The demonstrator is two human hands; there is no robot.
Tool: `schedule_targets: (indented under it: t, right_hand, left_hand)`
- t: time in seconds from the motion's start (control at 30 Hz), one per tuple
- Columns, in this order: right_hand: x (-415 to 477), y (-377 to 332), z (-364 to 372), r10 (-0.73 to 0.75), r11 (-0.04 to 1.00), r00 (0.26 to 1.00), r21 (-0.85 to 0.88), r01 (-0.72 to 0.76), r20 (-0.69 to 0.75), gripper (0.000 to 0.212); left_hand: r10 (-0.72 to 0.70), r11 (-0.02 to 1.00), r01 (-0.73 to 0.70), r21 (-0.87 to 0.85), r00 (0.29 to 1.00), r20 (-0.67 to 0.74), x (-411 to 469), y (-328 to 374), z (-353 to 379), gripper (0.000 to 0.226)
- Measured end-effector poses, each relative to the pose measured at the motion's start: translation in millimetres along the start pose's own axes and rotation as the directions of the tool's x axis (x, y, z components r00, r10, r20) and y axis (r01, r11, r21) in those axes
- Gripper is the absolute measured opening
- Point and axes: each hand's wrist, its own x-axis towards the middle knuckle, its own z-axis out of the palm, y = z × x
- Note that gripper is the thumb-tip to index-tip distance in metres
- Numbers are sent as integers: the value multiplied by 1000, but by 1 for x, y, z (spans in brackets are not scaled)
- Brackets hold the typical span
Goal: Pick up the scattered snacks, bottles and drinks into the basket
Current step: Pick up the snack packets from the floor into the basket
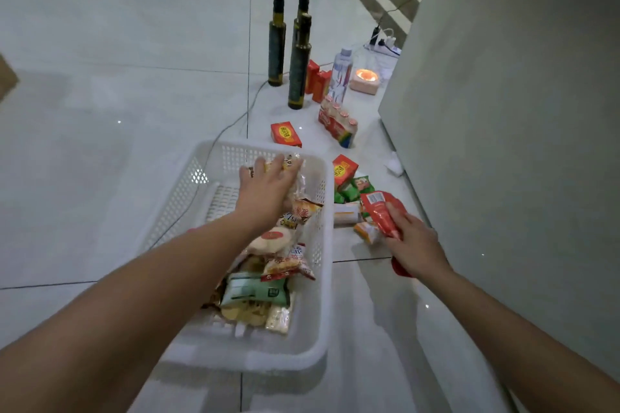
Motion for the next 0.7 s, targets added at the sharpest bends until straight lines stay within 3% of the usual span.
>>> schedule_targets:
  t: [0.2, 0.37, 0.43, 0.57, 0.7]
  right_hand:
    - [16, -104, -8, -138, 986, 990, -100, 133, -42, 70]
    - [30, -145, -5, -218, 954, 955, -162, 252, 202, 76]
    - [32, -151, -20, -245, 940, 950, -192, 282, 194, 73]
    - [24, -169, -92, -239, 928, 957, -253, 274, 161, 71]
    - [9, -207, -204, -213, 947, 968, -214, 239, 136, 67]
  left_hand:
    - [-106, 994, 105, 14, 987, 121, -25, -47, -7, 75]
    - [-53, 997, 35, 67, 955, 291, -18, -57, -14, 84]
    - [-54, 995, 25, 95, 950, 309, -18, -65, -29, 83]
    - [-99, 989, 67, 132, 961, 259, -23, -80, -106, 78]
    - [-120, 985, 87, 149, 965, 233, -15, -91, -236, 77]
